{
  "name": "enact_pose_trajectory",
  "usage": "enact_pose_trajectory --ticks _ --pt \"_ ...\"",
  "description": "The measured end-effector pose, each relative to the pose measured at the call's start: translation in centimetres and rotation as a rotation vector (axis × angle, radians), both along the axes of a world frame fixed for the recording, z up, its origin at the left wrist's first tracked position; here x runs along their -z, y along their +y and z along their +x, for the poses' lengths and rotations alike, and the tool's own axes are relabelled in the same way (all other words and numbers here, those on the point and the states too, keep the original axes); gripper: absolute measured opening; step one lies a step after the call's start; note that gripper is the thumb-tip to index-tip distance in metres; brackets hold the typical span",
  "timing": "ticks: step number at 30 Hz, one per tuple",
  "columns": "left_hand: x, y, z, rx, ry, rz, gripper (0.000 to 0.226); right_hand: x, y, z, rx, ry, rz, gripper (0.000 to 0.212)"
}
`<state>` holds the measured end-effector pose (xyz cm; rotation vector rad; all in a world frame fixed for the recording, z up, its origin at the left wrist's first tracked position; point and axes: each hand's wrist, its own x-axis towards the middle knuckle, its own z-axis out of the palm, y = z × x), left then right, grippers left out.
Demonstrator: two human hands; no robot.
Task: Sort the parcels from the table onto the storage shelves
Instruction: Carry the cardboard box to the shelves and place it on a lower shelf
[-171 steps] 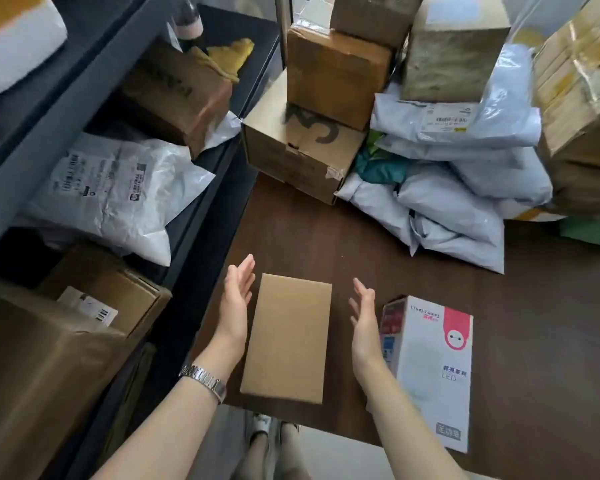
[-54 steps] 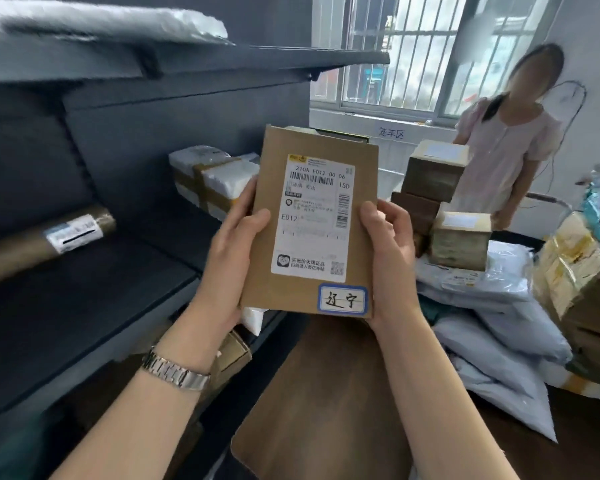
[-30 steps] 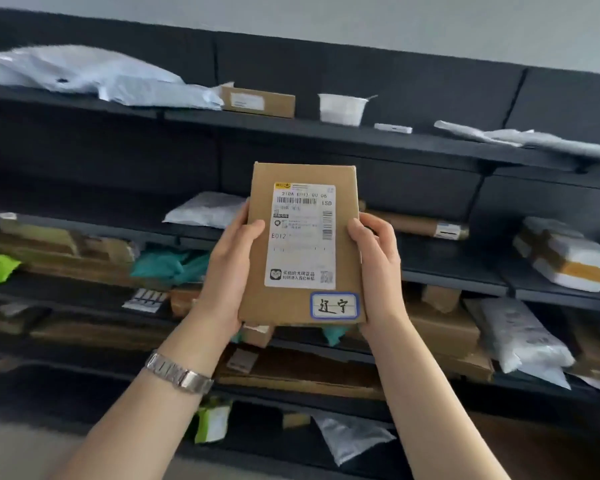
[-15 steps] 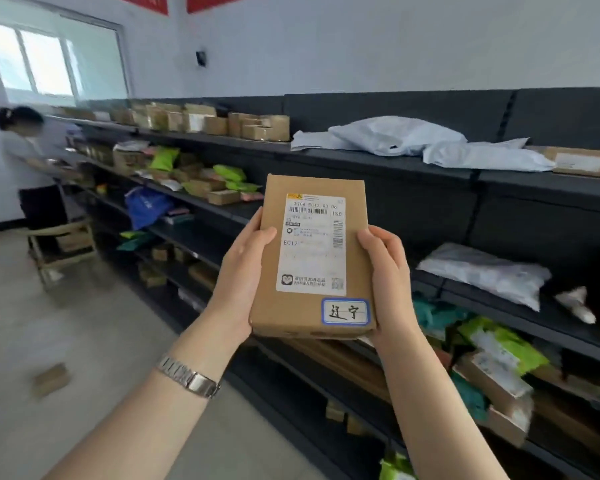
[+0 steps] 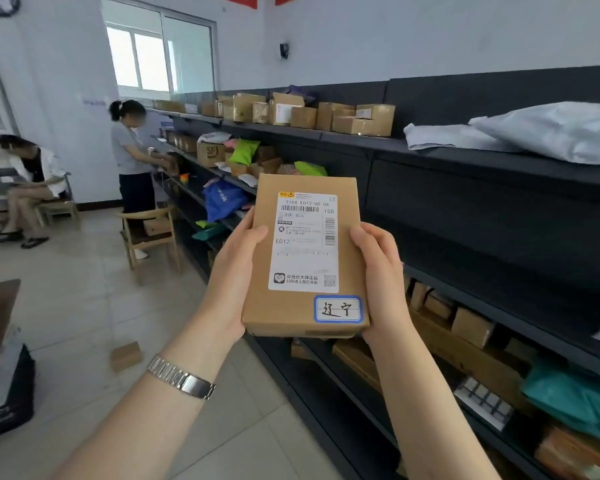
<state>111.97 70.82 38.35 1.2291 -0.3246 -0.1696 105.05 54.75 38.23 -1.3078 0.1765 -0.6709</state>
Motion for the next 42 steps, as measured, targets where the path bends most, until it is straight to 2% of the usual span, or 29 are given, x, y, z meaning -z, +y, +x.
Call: enact_pose_trajectory --ticks 4,12,19,25,30,42 --pt "0.2 0.0 6.1 -0.102 0.038 -0.023 0.041 0.0 -0.3 7.3 -0.049 0.017 -0.003 0.020" --pt "1.4 2.8 19.6 -0.229 0.071 -0.015 0.033 1.6 2.3 22.7 -0.151 0.048 0.062 0.019" --pt "2.8 7.3 33.7 -0.240 0.068 -0.008 0.040 3.7 6.6 37.3 -0.162 0.043 0.079 0.017" --pt "3.2 10.9 46.9 -0.203 0.087 0.024 0.031 4.9 10.4 49.6 -0.115 0.053 0.113 0.019" --pt "5.1 12.8 58.4 -0.186 0.120 0.033 0.041 6.5 12.2 60.4 -0.096 0.110 0.105 0.016" --pt "10.7 9.0 83.2 -0.190 0.174 0.178 0.035 12.6 9.1 84.8 -0.038 0.171 0.148 0.014"
